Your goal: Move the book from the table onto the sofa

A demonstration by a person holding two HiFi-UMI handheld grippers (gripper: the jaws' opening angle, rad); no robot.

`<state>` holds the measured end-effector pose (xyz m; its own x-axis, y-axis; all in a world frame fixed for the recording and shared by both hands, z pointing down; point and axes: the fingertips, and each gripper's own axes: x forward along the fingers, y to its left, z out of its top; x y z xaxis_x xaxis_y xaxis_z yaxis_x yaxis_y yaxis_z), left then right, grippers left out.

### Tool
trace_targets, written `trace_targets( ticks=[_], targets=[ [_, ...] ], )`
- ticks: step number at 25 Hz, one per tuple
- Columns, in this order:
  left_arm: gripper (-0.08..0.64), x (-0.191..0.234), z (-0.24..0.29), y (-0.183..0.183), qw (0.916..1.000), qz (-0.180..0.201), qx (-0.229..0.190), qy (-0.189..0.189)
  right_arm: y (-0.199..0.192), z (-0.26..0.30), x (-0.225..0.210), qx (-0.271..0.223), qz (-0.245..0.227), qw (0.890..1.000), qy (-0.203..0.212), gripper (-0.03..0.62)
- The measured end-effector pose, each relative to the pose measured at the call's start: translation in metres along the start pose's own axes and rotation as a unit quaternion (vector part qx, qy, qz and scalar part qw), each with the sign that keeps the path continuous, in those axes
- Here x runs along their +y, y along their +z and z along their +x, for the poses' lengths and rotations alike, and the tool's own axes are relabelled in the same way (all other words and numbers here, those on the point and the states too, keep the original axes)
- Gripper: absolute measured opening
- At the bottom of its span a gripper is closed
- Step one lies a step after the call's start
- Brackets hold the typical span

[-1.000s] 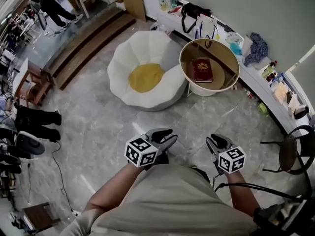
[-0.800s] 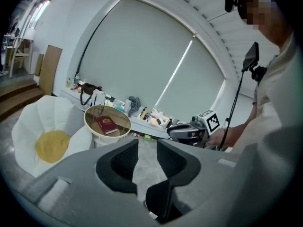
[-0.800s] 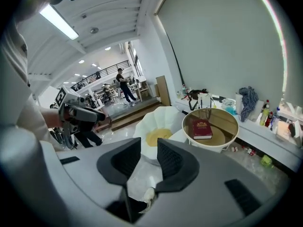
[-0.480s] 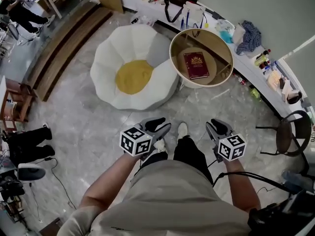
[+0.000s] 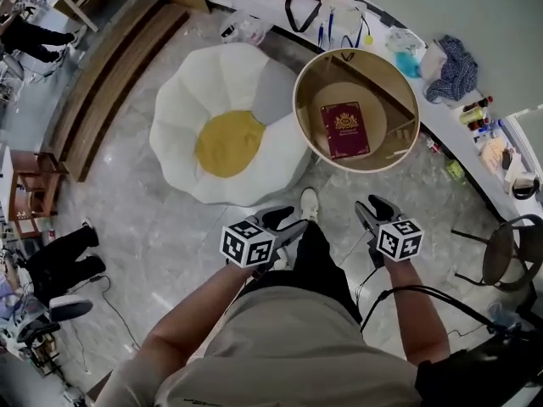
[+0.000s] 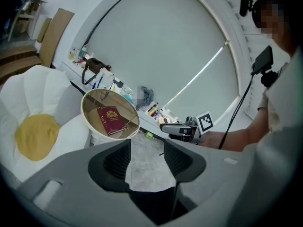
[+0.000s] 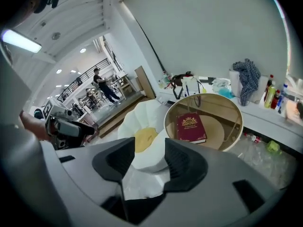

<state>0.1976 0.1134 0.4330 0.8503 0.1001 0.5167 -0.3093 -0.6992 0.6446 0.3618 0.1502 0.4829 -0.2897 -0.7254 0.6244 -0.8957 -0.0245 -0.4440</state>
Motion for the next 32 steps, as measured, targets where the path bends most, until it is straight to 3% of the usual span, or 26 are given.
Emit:
trace_targets(
  ticks=[5,11,16,21,24,28,32],
  targets=[
    [0.215,0.069,0.086,0.034,0.9988,-0.039,0.029,0.006,0.035,0.083,-0.107,0.028,0.036,0.999,-0.004,0.202],
    [0.215,0.166,0.18,0.043,0.9923,-0.111,0.046,0.03,0.024,0.171,-0.196,0.07,0.093,0.993,0.005,0.204],
    [0.225,0.224,0.261,0.035,0.988,-0.131,0.077,0.03,0.013,0.225,-0.258,0.086,0.11,0.99,-0.011,0.212],
    [0.241,0.292,0.309,0.024,0.9818,-0.167,0.08,0.042,0.007,0.286,-0.291,0.097,0.103,0.99,-0.005,0.218],
    [0.242,0.317,0.326,0.016,0.9773,-0.193,0.075,0.045,0.001,0.306,-0.302,0.111,0.103,0.988,0.021,0.216],
    [0.242,0.328,0.346,0.02,0.9772,-0.199,0.064,0.038,-0.002,0.32,-0.302,0.114,0.114,0.985,0.058,0.216],
    [0.241,0.324,0.369,0.015,0.9734,-0.22,0.064,0.009,-0.006,0.321,-0.301,0.109,0.117,0.985,0.059,0.202]
  ],
)
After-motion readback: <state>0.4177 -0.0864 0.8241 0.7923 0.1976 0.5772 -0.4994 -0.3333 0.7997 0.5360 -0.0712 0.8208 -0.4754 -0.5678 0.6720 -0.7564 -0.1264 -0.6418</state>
